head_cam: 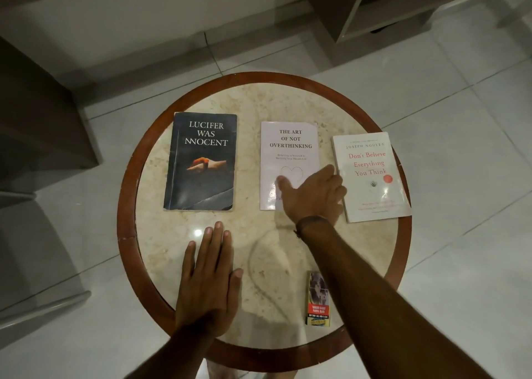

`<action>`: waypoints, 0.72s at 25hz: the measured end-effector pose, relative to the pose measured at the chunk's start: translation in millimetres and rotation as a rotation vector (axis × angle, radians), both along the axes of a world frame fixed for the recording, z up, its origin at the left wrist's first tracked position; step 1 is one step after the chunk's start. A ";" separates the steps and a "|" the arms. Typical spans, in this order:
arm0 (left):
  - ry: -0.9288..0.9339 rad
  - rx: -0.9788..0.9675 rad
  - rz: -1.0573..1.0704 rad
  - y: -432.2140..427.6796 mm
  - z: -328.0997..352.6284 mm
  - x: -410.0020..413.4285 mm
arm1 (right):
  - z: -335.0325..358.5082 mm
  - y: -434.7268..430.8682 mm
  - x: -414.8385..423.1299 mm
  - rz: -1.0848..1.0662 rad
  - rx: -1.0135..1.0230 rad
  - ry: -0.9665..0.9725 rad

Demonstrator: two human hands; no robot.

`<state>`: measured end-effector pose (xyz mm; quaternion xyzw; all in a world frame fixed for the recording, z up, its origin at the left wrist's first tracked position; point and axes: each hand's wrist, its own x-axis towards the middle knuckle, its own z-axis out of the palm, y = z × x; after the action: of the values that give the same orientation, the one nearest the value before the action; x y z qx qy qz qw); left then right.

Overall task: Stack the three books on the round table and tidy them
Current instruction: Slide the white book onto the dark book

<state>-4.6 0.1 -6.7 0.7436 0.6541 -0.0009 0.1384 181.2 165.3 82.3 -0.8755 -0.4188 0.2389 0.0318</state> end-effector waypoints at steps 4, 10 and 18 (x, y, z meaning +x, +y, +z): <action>-0.012 -0.004 -0.004 -0.6 -2.0 -0.4 | -3.3 18.8 0.7 -0.265 -0.107 0.184; -0.047 -0.005 0.003 -0.4 1.6 0.5 | 7.2 24.5 31.0 -0.240 0.011 0.482; -0.031 -0.035 0.015 0.3 2.3 2.2 | 50.2 16.1 -16.5 -0.105 0.170 0.720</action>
<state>-2.4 0.5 -4.3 0.7362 0.6572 0.0000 0.1615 164.7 181.4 132.5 -0.7500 -0.3536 0.4938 0.2619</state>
